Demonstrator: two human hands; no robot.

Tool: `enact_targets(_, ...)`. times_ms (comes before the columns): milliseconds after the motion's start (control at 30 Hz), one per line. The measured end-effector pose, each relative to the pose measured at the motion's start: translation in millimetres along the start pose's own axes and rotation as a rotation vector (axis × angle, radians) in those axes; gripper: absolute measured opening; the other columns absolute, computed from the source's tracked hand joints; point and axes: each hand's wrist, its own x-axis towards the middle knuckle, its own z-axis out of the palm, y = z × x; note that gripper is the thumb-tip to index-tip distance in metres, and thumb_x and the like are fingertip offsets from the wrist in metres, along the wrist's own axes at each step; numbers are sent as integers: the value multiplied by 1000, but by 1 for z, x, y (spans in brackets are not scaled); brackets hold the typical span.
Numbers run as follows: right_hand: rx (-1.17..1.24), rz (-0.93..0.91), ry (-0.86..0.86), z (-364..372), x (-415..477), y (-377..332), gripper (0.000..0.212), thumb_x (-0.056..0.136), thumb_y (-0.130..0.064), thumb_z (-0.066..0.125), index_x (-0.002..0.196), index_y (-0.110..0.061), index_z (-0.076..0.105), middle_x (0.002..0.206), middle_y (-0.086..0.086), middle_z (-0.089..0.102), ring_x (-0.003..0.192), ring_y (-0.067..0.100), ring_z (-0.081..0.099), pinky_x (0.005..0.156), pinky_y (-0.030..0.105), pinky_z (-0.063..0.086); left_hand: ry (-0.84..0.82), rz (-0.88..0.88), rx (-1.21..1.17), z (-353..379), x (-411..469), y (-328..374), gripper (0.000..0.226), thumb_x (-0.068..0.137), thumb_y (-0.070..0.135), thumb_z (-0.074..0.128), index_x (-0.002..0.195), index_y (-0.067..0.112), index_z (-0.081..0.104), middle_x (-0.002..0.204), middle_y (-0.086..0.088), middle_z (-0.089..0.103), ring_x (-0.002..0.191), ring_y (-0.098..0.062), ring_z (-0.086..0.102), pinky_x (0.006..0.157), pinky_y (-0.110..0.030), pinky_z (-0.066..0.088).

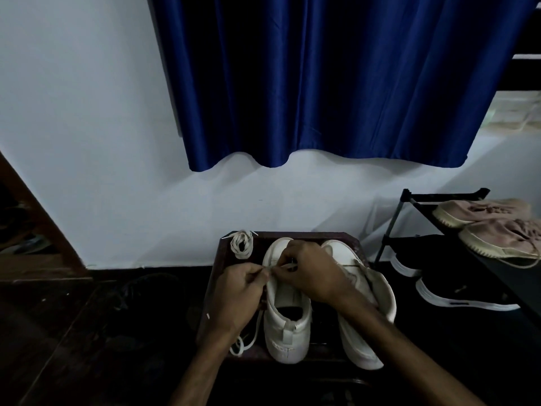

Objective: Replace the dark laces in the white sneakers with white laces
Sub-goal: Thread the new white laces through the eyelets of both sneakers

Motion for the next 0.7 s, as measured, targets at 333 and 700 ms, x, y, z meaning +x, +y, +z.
enact_targets(333,93,44,-185,-26,-6,9,26,89,-43,64,81,-21,75,82,0,69,76,11,61,73,32,48,129,62,27,22,-11,-7,13,77,42,63,78,29,64,72,6,70,67,-18,70,57,-51,58)
enact_targets(700,210,-29,-62,-14,-31,26,14,80,-24,78,92,-24,70,92,-11,62,91,4,56,74,6,38,193,-157,-297,3,-38,-42,10,94,8,55,86,6,58,77,-10,70,53,-19,63,46,-34,50)
